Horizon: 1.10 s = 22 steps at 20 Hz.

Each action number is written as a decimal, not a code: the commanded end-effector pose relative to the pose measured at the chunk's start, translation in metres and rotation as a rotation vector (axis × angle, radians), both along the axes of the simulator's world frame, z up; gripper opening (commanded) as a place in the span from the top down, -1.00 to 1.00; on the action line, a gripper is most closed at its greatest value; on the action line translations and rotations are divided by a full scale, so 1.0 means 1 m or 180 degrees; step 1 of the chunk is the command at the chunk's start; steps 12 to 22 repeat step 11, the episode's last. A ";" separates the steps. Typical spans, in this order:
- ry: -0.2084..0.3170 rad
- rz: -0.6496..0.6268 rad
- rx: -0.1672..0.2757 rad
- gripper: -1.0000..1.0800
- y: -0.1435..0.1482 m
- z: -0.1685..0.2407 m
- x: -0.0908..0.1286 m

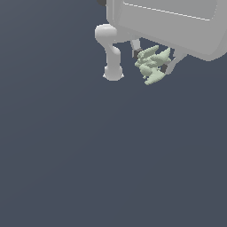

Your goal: Pick up the object and move it to a goal position.

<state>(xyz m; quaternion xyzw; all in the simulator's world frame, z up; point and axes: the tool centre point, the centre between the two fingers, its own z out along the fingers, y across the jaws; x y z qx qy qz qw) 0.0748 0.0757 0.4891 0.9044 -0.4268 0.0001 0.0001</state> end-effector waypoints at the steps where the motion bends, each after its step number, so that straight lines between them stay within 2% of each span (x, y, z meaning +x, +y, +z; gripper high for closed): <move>1: 0.0000 0.0000 0.0000 1.00 0.000 0.003 0.001; 22: 0.0000 0.0000 0.0000 1.00 0.001 0.007 0.002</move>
